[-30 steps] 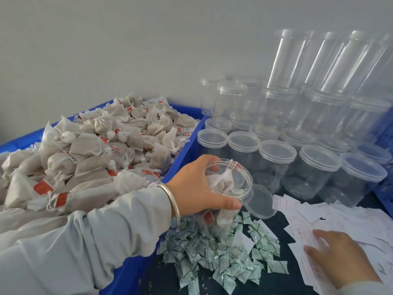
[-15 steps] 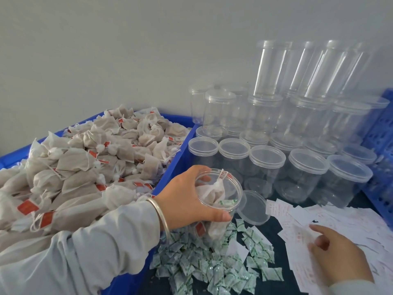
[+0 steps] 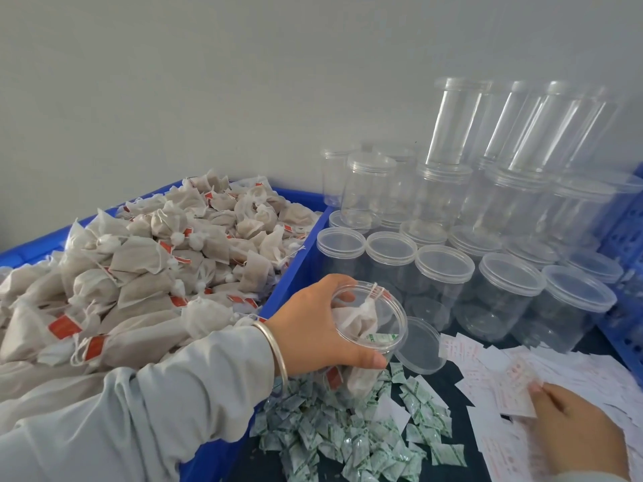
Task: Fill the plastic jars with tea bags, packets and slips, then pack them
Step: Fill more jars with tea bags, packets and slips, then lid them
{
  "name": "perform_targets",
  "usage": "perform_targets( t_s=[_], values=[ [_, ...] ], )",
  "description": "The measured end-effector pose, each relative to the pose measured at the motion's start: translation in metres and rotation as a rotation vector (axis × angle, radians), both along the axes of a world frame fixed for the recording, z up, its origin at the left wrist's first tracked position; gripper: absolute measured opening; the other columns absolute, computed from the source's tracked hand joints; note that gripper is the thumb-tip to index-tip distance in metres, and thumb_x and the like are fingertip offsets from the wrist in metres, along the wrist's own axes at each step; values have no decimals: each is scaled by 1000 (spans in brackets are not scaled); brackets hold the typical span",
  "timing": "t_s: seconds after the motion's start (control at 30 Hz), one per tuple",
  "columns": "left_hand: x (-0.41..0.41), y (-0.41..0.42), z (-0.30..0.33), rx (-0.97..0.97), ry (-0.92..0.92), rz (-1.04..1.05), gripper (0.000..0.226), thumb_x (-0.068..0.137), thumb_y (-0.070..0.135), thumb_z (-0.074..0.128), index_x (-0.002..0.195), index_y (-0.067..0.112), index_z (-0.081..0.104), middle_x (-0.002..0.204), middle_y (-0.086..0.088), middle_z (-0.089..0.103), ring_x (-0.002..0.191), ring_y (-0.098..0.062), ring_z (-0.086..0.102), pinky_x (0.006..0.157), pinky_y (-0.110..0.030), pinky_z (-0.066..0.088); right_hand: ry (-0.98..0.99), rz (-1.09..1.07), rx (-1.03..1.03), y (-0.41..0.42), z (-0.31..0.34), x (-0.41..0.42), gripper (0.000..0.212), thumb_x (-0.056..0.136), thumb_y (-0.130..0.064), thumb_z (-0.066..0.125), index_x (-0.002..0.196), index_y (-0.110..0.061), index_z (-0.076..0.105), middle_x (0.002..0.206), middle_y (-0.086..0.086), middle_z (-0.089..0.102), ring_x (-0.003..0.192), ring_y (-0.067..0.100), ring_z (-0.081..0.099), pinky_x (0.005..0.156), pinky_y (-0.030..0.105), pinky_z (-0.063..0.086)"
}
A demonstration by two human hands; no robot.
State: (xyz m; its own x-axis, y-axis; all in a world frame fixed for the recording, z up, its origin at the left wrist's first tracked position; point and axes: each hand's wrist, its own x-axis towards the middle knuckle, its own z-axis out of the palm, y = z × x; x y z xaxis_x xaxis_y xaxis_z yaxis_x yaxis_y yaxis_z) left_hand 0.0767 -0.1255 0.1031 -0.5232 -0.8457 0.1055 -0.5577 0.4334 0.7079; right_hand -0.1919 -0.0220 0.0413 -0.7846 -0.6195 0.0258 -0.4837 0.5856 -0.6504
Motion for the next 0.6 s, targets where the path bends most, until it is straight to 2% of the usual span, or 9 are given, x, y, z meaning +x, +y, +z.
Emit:
perform_targets(
  t_s=[0.1,0.2,0.27,0.37,0.5,0.6],
  values=[
    [1,-1,-1,5,6,-2,108,47,62,81,138,32,31,107,32,44,109,6,47,85,-6,31,27,-43,-68,2,0,-2,42,98,-30,46,125,-1,60,133,17,56,123,36,46,110,43,28],
    [1,-1,-3,4,1,-9,109,47,62,81,139,31,30,112,29,45,110,5,47,88,-9,32,44,-57,-146,4,-1,-6,43,98,-30,46,128,-1,57,137,16,53,129,34,43,114,43,24],
    [0,-1,-3,2,-7,-15,108,48,61,81,139,31,29,114,27,46,109,4,47,87,-8,32,27,-71,-160,2,-3,-8,43,98,-30,47,124,1,60,133,18,56,125,36,46,111,44,27],
    [0,0,-4,2,-17,-24,106,49,60,82,138,31,30,115,25,46,111,2,48,92,-12,34,-18,-105,-185,0,-3,-8,41,94,-32,54,113,2,67,118,21,64,108,37,53,103,44,36],
    [0,1,-3,17,-22,-28,108,50,59,82,139,30,29,115,24,45,112,2,47,94,-15,34,-129,-137,-299,0,-3,-6,31,88,-27,66,109,-4,69,109,16,68,93,28,54,102,41,38],
    [0,1,-3,33,-27,-32,110,50,60,82,140,29,28,117,23,45,114,0,47,96,-17,35,-160,-127,-460,2,-4,1,17,86,-19,69,102,-13,72,102,13,70,92,26,61,95,34,45]
  ],
)
